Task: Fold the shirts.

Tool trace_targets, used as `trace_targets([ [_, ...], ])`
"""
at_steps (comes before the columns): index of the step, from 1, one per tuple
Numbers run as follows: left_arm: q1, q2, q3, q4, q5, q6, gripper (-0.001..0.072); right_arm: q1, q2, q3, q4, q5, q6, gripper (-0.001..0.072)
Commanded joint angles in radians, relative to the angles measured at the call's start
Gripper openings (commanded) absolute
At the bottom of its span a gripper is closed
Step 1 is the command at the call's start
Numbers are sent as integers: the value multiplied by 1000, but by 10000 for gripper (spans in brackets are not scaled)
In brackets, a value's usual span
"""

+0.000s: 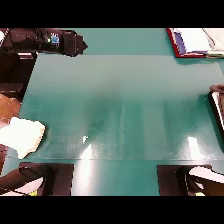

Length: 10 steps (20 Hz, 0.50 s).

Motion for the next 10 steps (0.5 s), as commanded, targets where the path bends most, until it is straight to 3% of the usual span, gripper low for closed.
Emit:
trace_targets([
  [1, 0, -1, 0, 2, -18, 20, 26, -69, 93, -151, -191, 23, -1, 16],
  [5, 0, -1, 0, 2, -18, 20, 26, -166, 187, -340, -262, 4, -14, 35],
  [6, 0, -1, 0, 2, -18, 20, 27, -187, 202, -377, -277, -6, -15, 177],
  [8, 0, -1, 0, 2, -18, 20, 26, -232, 210, -415, -278, -22, -14, 574],
  [9, 0, 0, 0, 2, -18, 20, 27, -251, 210, -415, -267, -27, -13, 675],
  [10, 0, -1, 0, 2, -18, 20, 27, -262, 210, -407, -236, -35, 1, 677],
])
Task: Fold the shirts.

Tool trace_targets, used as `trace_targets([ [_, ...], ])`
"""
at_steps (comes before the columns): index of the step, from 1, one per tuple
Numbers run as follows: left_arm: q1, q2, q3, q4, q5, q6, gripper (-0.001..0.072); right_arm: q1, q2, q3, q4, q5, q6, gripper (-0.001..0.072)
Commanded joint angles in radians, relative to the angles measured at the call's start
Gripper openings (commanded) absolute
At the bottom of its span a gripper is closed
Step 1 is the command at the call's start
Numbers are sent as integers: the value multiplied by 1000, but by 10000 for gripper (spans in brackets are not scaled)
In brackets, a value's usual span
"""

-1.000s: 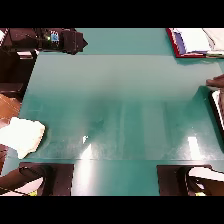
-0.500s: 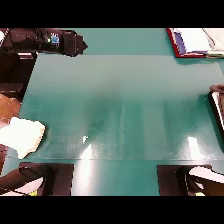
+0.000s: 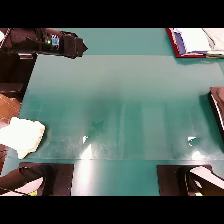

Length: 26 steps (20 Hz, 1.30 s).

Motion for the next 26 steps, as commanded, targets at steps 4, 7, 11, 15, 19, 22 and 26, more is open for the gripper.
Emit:
trace_targets([
  [4, 0, -1, 0, -2, -1, 0, 26, 32, 16, 8, 312, -76, 21, 676],
  [7, 0, 0, 0, -2, 2, 0, 27, 259, 17, 32, 417, -79, 21, 676],
  [11, 1, 0, 0, 40, -3, 0, 27, 656, 16, 32, 412, -117, 21, 674],
  [15, 1, 0, 0, 23, 42, 0, 27, 980, 16, 32, 348, -182, 19, 332],
  [19, 1, 0, 0, 23, 79, 0, 27, 1180, 16, 32, 253, -217, 19, 17],
  [22, 1, 0, 0, 23, 108, 0, 27, 1227, 16, 32, 254, -217, 19, 17],
  [26, 1, 0, 0, 23, 116, 0, 27, 1221, 17, 32, 256, -213, 20, 18],
])
